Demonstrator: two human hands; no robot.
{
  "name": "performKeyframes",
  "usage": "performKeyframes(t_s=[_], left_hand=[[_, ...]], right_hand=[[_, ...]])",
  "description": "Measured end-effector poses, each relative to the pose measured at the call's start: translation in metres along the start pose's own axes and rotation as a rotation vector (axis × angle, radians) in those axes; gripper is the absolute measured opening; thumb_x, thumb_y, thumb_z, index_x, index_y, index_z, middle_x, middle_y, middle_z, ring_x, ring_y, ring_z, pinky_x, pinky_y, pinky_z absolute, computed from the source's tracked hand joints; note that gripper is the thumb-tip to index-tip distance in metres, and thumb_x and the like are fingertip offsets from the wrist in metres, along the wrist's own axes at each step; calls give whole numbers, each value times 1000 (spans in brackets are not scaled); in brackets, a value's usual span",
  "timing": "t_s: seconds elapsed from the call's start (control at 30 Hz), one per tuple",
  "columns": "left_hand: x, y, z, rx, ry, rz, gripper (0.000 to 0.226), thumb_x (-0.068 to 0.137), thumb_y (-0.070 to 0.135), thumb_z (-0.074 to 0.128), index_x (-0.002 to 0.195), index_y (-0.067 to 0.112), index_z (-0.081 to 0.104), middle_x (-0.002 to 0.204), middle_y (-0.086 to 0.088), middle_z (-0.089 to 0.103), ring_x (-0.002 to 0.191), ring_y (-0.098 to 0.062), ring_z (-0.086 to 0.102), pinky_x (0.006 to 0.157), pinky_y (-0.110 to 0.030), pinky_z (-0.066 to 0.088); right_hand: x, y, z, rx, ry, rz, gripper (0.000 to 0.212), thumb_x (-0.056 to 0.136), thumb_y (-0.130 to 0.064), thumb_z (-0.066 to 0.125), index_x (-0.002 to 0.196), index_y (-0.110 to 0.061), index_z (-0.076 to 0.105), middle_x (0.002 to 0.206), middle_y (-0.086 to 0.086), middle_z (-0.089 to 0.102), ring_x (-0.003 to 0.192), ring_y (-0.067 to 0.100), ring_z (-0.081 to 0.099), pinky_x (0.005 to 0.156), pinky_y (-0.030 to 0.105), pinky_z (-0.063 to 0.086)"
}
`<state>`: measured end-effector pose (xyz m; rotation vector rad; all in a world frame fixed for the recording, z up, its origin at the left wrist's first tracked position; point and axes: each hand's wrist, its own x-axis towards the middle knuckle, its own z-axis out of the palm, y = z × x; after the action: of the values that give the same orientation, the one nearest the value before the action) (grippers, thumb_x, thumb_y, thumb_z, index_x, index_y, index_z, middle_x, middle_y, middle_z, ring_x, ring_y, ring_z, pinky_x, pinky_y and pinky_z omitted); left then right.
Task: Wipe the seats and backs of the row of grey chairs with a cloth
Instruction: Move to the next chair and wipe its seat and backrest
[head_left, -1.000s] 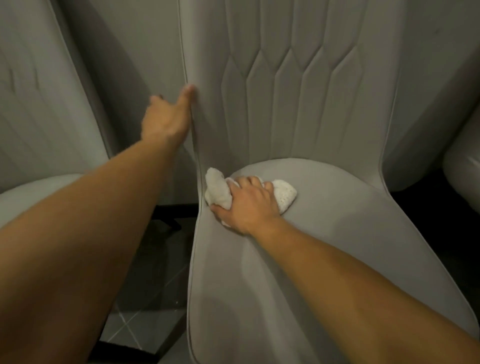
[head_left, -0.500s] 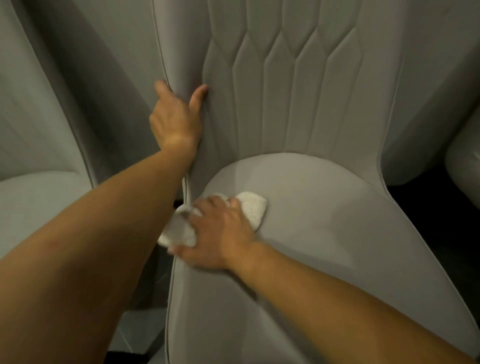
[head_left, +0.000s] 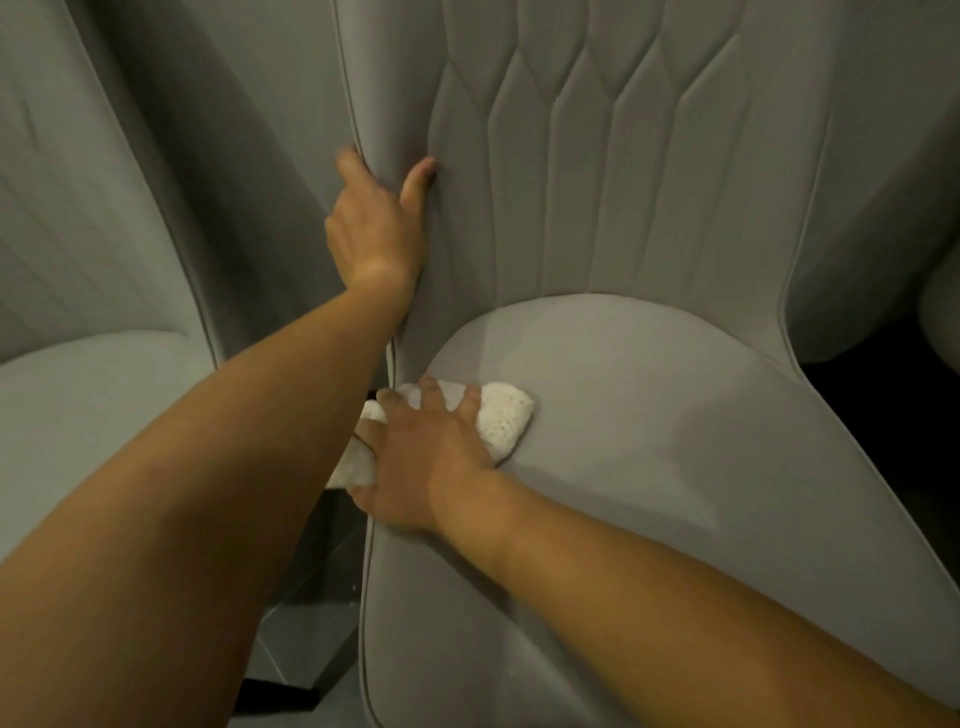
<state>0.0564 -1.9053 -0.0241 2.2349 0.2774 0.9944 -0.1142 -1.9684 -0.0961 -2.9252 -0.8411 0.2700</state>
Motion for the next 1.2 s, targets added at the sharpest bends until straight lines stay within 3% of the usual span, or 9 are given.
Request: performKeyframes(t_s=[0.13,0.33,0.43,0.5,0.63,0.7,0.9,1.07,1.2], left_hand=[[1,-1,1,13,-5,3,76,83,74,48,124,10,46,104,-18,68,97,-43,59,68,-39,29],[1,-1,1,22,-10,7,73,83,75,47,119,11,46,104,-17,68,96,-42,60,68,-38,29],[1,-4,1,9,-12,17,75,83,76,46,124,13,45,105,-13,68,97,-39,61,69,-35,31],[0,-4,1,12,-9,20,76,84,75,46,127,13,45,106,-11,69,98,-38,61,69,-36,32],[0,-4,1,31,7,38,78,85,74,45,131,11,43,107,-12,69,99,-38,61,70,-36,33],[-1,-5,2,41,14,44,77,85,74,44,129,10,45,104,-12,69,97,-38,61,67,-34,28],[-4,-5,1,3,-23,2,77,87,72,45,136,12,42,107,-15,68,98,-40,60,73,-39,36],[-14,-3,-5,-57,-56,58,81,92,64,45,156,25,12,144,-8,50,110,-41,58,87,-45,44],[-22,-5,-9,-38,-58,136,76,98,51,44,156,26,2,148,-8,44,103,-44,59,80,-48,46]], right_hand=[[-55,-9,4,91,-47,-93,71,95,-68,43,156,-36,27,163,4,22,150,44,6,108,76,-7],[-130,-61,24,-11,-290,-346,58,106,-51,40,157,-30,23,167,7,-1,151,44,-16,98,83,-17],[-116,-45,25,31,-222,-301,67,101,-61,41,159,-35,18,169,1,0,153,39,-13,107,78,-12],[-84,-24,20,-76,-61,-265,70,95,-69,42,156,-39,24,167,2,13,152,37,2,108,79,-5],[-13,38,-11,49,76,111,75,86,-77,47,151,-43,33,157,1,33,145,33,24,110,72,12],[-3,54,-10,68,111,160,77,84,-81,45,150,-45,34,154,-1,38,141,31,29,108,66,20],[-62,53,8,64,190,-18,82,78,-75,52,150,-46,29,151,-3,36,137,31,32,108,57,24],[-101,65,10,87,167,-152,87,74,-80,51,151,-53,19,153,-6,33,140,30,32,110,59,27],[-100,88,10,48,275,-194,84,71,-70,59,147,-42,41,143,1,52,124,29,55,97,49,49]])
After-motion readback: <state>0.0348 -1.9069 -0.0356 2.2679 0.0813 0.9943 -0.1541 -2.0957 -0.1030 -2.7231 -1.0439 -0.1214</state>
